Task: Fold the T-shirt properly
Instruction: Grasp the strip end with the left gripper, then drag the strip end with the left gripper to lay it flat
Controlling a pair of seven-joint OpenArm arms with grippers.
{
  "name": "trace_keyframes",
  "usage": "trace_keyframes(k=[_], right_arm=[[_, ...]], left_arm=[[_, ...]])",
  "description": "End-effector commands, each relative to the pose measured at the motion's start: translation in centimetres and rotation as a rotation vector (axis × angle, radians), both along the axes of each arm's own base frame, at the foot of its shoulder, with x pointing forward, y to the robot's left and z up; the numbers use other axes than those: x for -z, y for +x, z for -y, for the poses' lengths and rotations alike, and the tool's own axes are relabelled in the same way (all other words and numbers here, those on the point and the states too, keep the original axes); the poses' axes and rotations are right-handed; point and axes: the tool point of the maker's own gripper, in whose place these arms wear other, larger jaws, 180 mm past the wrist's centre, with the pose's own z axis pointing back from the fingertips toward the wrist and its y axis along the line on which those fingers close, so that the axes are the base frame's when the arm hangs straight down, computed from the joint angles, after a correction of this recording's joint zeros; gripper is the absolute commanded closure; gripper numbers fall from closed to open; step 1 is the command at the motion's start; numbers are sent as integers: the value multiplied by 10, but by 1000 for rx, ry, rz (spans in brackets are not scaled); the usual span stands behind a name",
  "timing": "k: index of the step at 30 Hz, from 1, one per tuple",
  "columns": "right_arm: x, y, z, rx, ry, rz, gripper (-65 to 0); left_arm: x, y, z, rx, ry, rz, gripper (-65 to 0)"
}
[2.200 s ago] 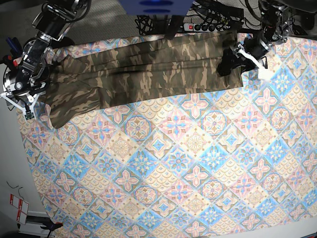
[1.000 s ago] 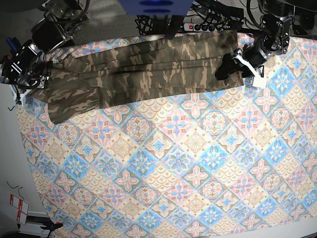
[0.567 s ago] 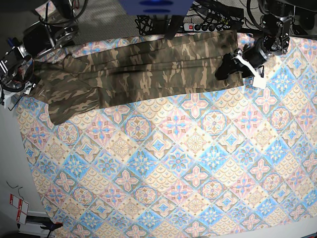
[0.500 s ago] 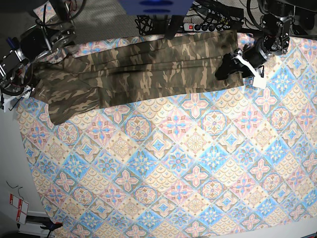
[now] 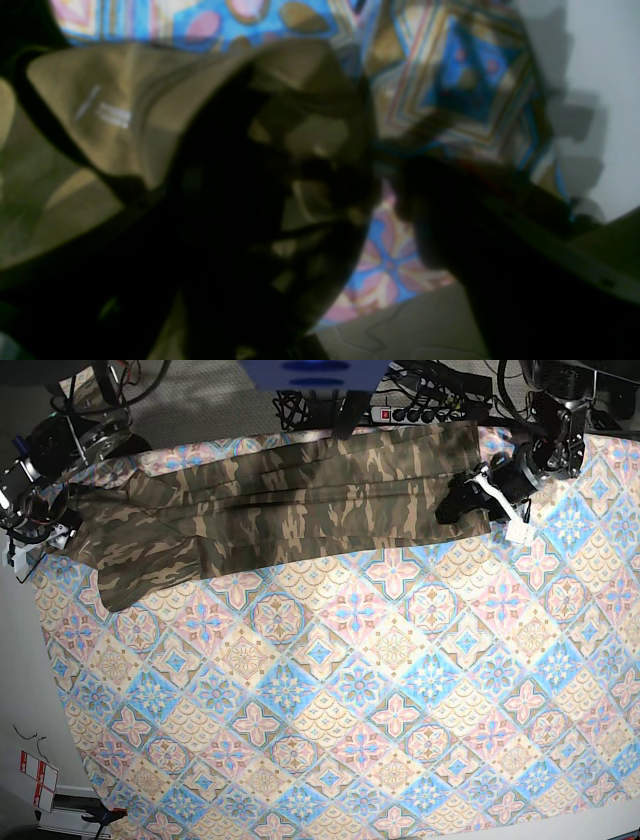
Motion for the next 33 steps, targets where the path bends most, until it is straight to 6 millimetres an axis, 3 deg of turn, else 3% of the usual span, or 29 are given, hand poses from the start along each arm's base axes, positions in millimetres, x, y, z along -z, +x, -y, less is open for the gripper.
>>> trace_keyframes(k=[1, 3, 5, 14, 23, 26, 30, 33], right_arm=[[10, -1, -19, -25, 61, -16, -499], [9, 0, -19, -25, 59, -17, -499], [9, 0, -19, -25, 59, -17, -499], [9, 1, -18, -20, 58, -8, -499], [8, 2, -18, -19, 57, -4, -499], [8, 2, -18, -19, 59, -4, -499], [8, 2, -18, -18, 58, -2, -499], [5, 8, -18, -19, 57, 9, -499]], left_arm=[[30, -34, -5, 87, 117, -159, -175], [26, -19, -5, 88, 120, -133, -86], [24, -11, -5, 106, 130, -131, -46], [3, 48, -3, 148, 155, -61, -54], [-31, 100, -49, 103, 237, 18, -54], [-29, 105, -72, 70, 266, -5, -55], [-10, 114, -112, -65, 267, -82, -59], [-6, 130, -119, -57, 317, -92, -59]])
